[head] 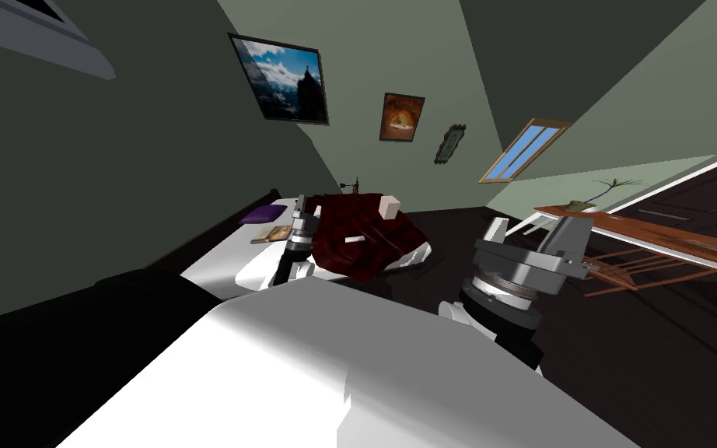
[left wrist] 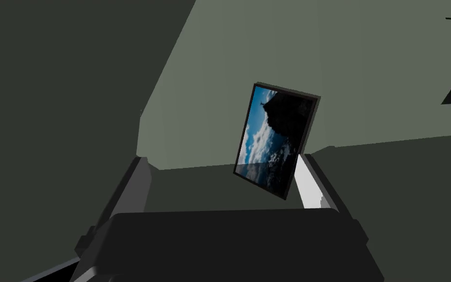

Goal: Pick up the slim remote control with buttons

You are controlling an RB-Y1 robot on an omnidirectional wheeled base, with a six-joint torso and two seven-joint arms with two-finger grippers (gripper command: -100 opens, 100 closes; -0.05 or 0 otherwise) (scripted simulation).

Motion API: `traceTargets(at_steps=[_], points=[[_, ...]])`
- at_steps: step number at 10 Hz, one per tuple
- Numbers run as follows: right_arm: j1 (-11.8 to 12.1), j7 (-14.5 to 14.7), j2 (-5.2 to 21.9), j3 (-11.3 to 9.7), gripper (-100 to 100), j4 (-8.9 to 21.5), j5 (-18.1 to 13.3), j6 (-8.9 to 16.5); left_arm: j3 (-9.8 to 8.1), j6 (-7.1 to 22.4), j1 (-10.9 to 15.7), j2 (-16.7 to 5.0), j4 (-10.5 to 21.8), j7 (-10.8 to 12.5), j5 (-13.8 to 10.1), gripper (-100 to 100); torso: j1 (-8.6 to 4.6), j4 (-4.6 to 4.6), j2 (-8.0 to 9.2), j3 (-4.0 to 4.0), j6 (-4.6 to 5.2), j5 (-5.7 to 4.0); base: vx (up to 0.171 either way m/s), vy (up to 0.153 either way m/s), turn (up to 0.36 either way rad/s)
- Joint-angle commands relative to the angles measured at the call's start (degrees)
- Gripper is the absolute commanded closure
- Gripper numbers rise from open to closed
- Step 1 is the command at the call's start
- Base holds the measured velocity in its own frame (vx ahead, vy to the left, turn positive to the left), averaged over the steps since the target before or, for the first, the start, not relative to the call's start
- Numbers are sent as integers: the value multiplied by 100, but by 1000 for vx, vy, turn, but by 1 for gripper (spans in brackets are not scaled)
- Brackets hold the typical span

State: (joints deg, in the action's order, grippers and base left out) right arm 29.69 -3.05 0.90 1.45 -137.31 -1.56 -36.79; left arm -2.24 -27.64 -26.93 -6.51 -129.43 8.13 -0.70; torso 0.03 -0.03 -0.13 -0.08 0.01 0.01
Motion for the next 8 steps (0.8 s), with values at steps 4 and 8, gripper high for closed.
traceTargets(at_steps=[4, 8], points=[[0, 0, 0, 0, 0, 0, 0, 0, 26, 715, 406, -353, 574, 249, -271, -100, -2, 1, 3, 2, 0, 0, 24, 3, -91], [0, 0, 0, 0, 0, 0, 0, 0, 63, 1283, 650, -473, 937, 403, -444, -100, -3, 1, 4, 2, -2, -1, 20, 3, -70]])
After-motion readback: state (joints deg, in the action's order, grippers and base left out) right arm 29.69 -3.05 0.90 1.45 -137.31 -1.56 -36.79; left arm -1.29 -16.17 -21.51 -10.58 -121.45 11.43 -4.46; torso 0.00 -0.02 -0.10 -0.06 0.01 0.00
